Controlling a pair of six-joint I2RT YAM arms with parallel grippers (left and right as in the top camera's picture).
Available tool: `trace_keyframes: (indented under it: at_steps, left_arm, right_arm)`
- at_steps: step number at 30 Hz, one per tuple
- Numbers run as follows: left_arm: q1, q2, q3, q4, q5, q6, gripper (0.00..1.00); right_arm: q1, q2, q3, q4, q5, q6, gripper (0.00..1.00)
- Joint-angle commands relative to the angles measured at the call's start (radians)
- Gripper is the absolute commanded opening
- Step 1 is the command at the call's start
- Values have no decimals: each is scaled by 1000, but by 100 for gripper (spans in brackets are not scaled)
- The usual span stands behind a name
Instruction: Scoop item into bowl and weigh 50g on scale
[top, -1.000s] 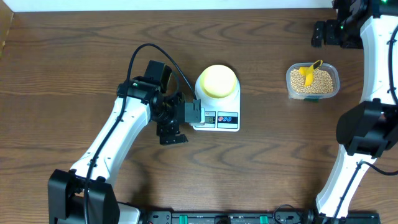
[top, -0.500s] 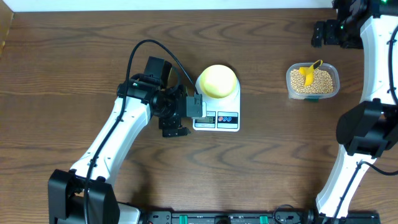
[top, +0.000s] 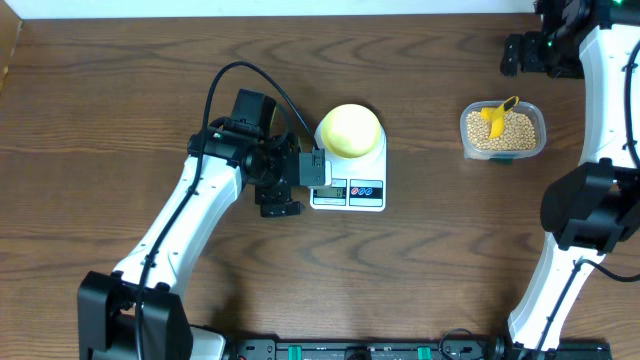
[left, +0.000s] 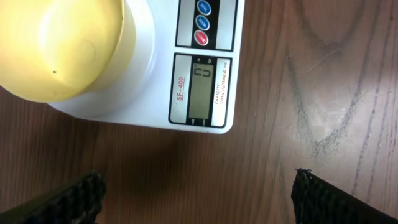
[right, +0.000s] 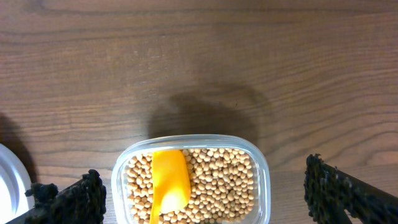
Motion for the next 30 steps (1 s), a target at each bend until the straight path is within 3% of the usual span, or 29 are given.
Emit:
trace_keyframes:
  at_steps: [1, 16, 30]
  left_arm:
    - [18, 40, -5, -2, -12, 13, 98]
    - [17, 75, -5, -3, -10, 8, 97]
    - [18, 12, -3, -20, 85, 2, 98]
  right_arm:
    - [3, 3, 4, -1, 0, 12, 99]
    - [3, 3, 4, -1, 0, 12, 99]
    - [3, 3, 4, -1, 0, 12, 99]
